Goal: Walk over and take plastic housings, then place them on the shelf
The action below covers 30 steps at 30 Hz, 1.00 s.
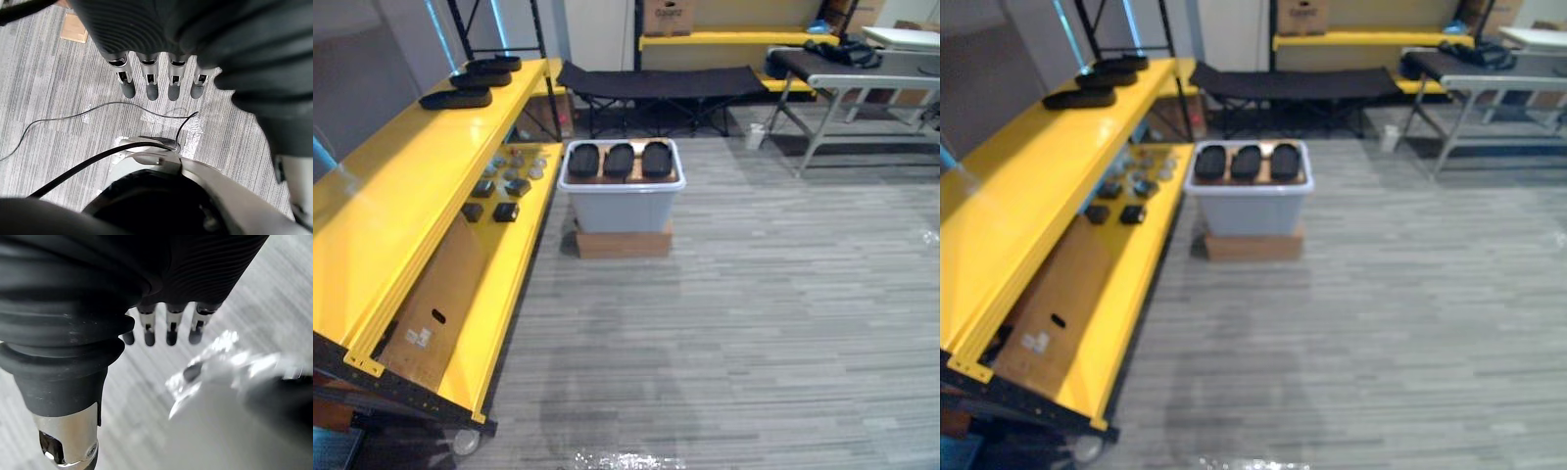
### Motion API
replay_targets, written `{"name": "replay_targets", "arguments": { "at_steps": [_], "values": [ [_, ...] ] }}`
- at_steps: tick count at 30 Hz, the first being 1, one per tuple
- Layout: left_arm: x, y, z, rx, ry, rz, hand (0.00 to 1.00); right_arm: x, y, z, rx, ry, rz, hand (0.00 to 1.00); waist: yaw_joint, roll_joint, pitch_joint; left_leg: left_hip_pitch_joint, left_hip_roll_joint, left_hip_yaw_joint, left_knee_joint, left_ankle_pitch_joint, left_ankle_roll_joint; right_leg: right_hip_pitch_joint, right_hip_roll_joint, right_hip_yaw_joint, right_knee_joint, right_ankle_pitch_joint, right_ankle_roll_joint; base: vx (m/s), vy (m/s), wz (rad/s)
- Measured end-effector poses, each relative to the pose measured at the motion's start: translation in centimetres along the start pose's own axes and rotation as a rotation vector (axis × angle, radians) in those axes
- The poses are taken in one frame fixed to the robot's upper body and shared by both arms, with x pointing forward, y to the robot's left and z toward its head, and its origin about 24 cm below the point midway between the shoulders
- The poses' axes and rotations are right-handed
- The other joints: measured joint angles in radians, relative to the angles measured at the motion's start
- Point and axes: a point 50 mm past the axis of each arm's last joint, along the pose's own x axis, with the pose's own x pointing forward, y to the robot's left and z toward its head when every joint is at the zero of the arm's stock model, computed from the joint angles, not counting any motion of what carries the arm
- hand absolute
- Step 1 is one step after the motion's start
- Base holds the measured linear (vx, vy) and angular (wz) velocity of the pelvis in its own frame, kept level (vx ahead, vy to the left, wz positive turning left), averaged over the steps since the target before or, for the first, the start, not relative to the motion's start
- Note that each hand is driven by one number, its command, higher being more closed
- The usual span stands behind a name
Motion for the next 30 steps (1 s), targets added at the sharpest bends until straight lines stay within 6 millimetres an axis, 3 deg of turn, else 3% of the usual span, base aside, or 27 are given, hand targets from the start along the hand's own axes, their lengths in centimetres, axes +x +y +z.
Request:
{"name": "replay_targets", "arguments": {
  "at_steps": [4, 9, 30],
  "values": [
    [0.0, -0.1, 0.6, 0.012, -0.012, -0.003, 0.0, 0.4, 2.1, 1.3, -0.031, -0.046, 0.044, 0.0, 0.001, 0.003, 0.019, 0.012, 0.0, 0.002, -0.006, 0.002, -0.002, 0.009, 0.0, -0.009, -0.002, 0.003, 0.006, 0.0, -0.002, 0.01],
    [0.0, -0.1, 0.8, 0.016, -0.026, -0.003, 0.0, 0.5, 3.0, 1.7, -0.053, -0.08, 0.056, 0.0, 0.0, -0.001, 0.029, 0.014, -0.002, 0.001, -0.008, 0.007, -0.01, 0.013, -0.003, -0.024, -0.002, 0.004, 0.008, -0.02, -0.001, 0.02],
    [0.0, 0.1, 1.3, 0.021, -0.054, 0.01, 0.0, 0.5, 3.2, 1.7, -0.052, -0.076, 0.046, 0.0, -0.014, -0.009, 0.051, 0.016, -0.018, 0.011, -0.017, 0.024, 0.002, 0.034, -0.019, -0.059, -0.042, 0.026, 0.015, -0.02, 0.007, 0.0]
  ]
}}
